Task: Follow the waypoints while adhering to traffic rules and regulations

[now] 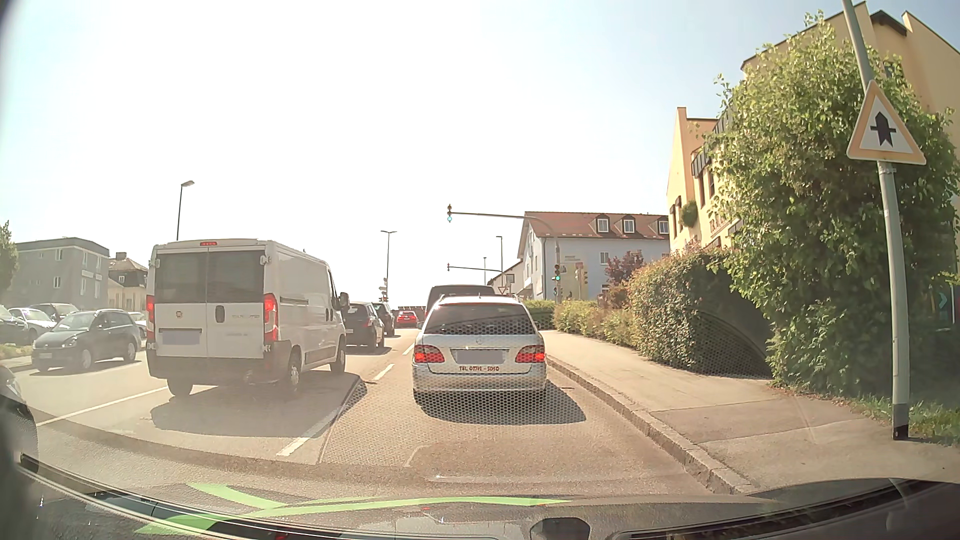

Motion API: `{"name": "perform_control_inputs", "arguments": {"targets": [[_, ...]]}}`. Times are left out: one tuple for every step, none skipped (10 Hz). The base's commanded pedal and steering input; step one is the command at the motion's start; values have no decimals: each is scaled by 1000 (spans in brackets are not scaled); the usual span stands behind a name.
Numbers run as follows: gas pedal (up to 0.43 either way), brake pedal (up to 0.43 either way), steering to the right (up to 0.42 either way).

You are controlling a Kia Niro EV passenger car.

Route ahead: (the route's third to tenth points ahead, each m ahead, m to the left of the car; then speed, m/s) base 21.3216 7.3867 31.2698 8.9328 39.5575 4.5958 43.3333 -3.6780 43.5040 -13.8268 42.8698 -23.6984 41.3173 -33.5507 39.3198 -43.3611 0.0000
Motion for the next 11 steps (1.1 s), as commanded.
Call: {"name": "perform_control_inputs", "arguments": {"targets": [[0,146,-15],[0,134,-15],[0,110,-14],[0,85,-14],[0,43,-15],[0,0,-14],[0,0,-14],[0,0,-15],[0,0,-15],[0,0,-14],[0,0,-14]]}}
